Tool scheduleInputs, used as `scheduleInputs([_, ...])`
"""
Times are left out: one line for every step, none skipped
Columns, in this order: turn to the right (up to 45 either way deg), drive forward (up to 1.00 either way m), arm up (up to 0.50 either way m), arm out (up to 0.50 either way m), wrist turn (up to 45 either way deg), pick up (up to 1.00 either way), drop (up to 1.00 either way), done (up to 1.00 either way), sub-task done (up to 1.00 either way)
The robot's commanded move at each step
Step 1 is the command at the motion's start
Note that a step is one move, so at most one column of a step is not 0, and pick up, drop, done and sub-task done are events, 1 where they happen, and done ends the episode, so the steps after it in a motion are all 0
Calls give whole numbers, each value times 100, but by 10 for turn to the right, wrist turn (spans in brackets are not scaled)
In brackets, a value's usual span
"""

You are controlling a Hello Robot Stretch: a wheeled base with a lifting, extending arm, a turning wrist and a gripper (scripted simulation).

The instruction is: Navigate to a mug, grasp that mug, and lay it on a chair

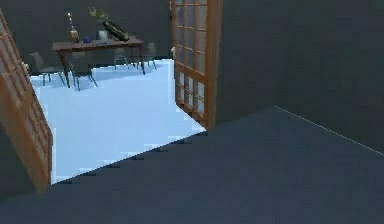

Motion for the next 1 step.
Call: scheduleInputs([-180,0,0,0,0,0,0,0,0])
